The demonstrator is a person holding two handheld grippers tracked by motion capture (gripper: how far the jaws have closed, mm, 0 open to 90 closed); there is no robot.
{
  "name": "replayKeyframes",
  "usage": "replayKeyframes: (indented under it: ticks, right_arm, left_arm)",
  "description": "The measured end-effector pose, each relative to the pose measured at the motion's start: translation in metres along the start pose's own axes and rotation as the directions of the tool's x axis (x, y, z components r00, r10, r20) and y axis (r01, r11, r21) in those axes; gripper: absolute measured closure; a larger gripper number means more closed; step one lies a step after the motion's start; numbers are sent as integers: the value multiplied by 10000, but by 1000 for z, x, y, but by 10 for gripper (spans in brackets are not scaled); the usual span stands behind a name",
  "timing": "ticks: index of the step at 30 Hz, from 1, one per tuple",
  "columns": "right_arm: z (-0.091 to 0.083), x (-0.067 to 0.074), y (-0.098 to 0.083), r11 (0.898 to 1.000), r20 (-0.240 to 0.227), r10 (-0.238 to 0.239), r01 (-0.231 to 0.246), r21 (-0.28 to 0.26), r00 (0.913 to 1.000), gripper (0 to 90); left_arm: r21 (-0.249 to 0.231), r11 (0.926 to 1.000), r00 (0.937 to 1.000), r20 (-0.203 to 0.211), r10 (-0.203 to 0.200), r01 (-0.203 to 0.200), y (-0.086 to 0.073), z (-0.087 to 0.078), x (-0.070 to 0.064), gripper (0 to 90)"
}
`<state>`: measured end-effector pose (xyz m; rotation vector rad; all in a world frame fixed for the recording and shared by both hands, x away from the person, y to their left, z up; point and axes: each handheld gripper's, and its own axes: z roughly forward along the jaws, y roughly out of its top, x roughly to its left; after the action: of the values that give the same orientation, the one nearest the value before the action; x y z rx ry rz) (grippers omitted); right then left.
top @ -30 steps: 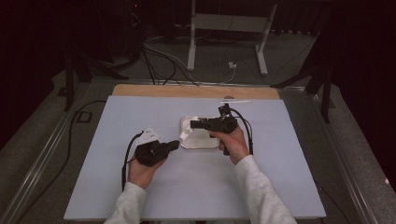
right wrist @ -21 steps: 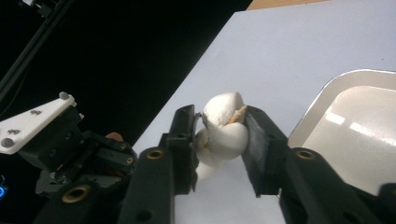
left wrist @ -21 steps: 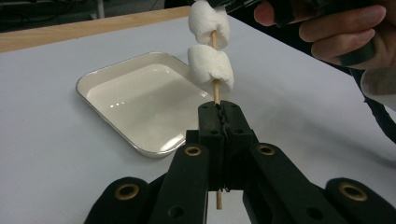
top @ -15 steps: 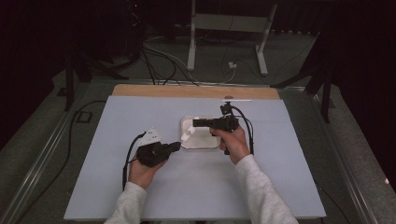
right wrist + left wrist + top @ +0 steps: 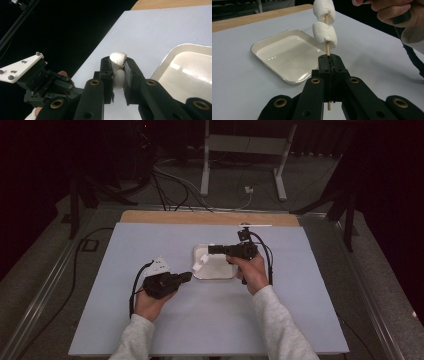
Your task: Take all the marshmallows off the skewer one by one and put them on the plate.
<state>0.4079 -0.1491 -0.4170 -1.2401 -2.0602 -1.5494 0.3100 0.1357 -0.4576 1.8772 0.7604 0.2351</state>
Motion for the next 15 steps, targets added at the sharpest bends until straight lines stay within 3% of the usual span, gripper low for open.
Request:
replayKeyframes:
  ticks: [6,7,8,9,10,11,14,15]
  right_arm:
    - [-3,-1,2,9997,-147,75,-78,-216,9999,793]
    - [-12,-4,4,9951,48,316,-310,-938,9995,801]
    - [-12,-4,4,9951,48,316,-310,-938,9995,801]
    - [-31,-11,12,9896,234,394,-357,-1396,9989,801]
    - [-31,-11,12,9896,234,394,-357,-1396,9989,801]
    - [-37,-10,15,9929,684,96,-14,-1193,9976,800]
    - [-41,-8,14,9960,1397,-588,675,-580,9884,792]
    - [-40,-8,13,9963,1446,-642,717,-476,9874,790]
  left_arm:
    - [11,10000,9999,40,95,-95,1,-3,0,900]
    - [504,9983,9987,-398,308,-288,-3,-3,2,900]
    - [504,9983,9987,-398,308,-288,-3,-3,2,900]
    - [363,9992,9995,-295,-127,137,-9,-5,8,900]
    - [292,9992,9994,-225,-279,285,-11,-7,11,900]
    - [249,9993,9990,-335,-286,295,-10,-9,13,900]
    - [-1,9990,9983,-392,-438,439,-6,-10,14,900]
    - [29,9992,9981,-456,-407,409,-5,-11,13,900]
